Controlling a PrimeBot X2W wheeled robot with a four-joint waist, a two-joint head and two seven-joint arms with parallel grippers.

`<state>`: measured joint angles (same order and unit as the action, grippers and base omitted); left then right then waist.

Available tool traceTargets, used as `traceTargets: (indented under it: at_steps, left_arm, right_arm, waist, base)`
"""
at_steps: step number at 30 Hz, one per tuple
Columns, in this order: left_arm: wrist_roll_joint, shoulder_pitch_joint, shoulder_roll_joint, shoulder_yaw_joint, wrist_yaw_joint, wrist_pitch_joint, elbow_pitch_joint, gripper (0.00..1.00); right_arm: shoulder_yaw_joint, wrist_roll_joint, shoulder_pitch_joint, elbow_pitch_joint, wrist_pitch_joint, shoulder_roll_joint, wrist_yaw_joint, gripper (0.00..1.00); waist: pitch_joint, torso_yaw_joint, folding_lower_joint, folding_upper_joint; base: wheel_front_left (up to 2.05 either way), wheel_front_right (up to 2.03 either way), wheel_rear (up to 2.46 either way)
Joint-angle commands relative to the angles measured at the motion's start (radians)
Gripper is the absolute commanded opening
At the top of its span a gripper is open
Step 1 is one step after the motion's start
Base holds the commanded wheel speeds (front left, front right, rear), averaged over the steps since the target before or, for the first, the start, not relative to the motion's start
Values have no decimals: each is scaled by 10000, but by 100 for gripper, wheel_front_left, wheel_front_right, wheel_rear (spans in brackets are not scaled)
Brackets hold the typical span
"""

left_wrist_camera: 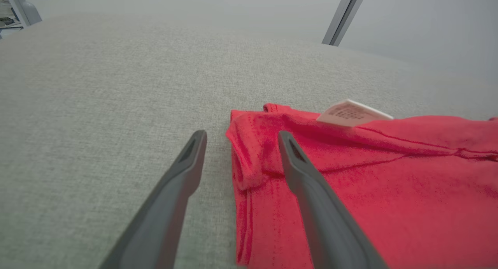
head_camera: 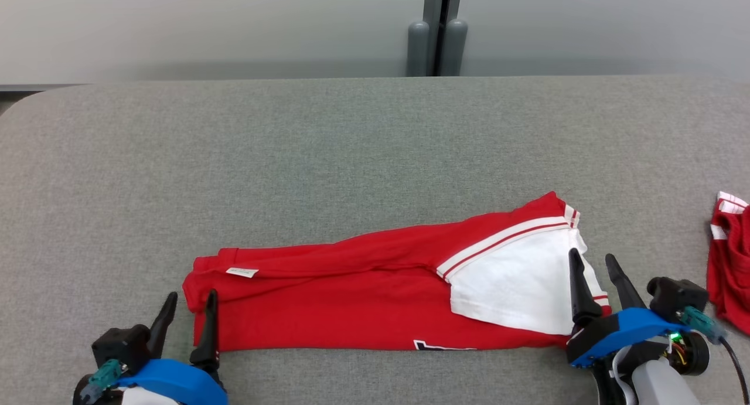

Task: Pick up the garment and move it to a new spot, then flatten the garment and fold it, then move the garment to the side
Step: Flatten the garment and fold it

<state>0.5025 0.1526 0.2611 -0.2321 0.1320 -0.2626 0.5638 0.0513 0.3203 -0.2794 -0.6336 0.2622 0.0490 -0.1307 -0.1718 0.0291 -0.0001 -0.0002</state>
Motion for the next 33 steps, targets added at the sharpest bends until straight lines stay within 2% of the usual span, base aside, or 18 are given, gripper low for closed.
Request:
traceTargets:
  at_steps: [1,8,12,15,18,19,20,22,24,33]
  left_arm:
    - [-115,-78,-111,50,-22,-23,-88,100]
    - [-418,28,-286,76,-22,-23,-319,100]
    - [-312,96,-229,67,-24,-23,-355,100]
    - [-284,92,-211,47,-22,-23,-393,100]
    - [-281,79,-219,23,-22,-23,-399,100]
    - [-298,78,-219,18,-22,-23,-397,100]
    - [-291,79,-219,39,-22,-23,-393,100]
    - [-301,92,-233,23,-22,-23,-406,100]
    - [-329,70,-222,17,-22,-23,-429,100]
    - [-487,-180,-437,-159,-22,-23,-450,100]
  right_arm:
    - [33,-260,-209,-186,30,40,-1,100]
    - [775,-1450,-1186,-2218,26,48,-1,100]
    - [989,-1481,-1432,-3234,-37,24,-1,100]
    - [523,-975,-1471,-3627,-75,-44,-1,100]
    - [-774,252,-1360,-3694,-111,-196,-49,98]
    - [-1323,753,-1245,-3616,-124,-236,-62,44]
    - [-1777,1241,-1142,-3471,-134,-253,-62,0]
    - [-2522,1819,-1019,-3172,-124,-199,-59,0]
    - [-2638,2024,-1064,-2932,-66,-66,-49,0]
    - [151,-244,-1093,-1748,17,53,0,0]
  waist:
    - [-58,91,1,2]
    - [-343,579,1,2]
    - [-460,707,1,2]
    - [-515,722,1,2]
    - [-521,652,1,2]
    - [-509,617,1,2]
    - [-505,568,1,2]
    - [-473,443,1,2]
    - [-419,270,1,2]
    - [27,-505,1,2]
  base:
    - [0,0,0]
    - [0,0,0]
    - [0,0,0]
    - [0,0,0]
    - [0,0,0]
    - [0,0,0]
    - [0,0,0]
    - [0,0,0]
    - [0,0,0]
    - [0,0,0]
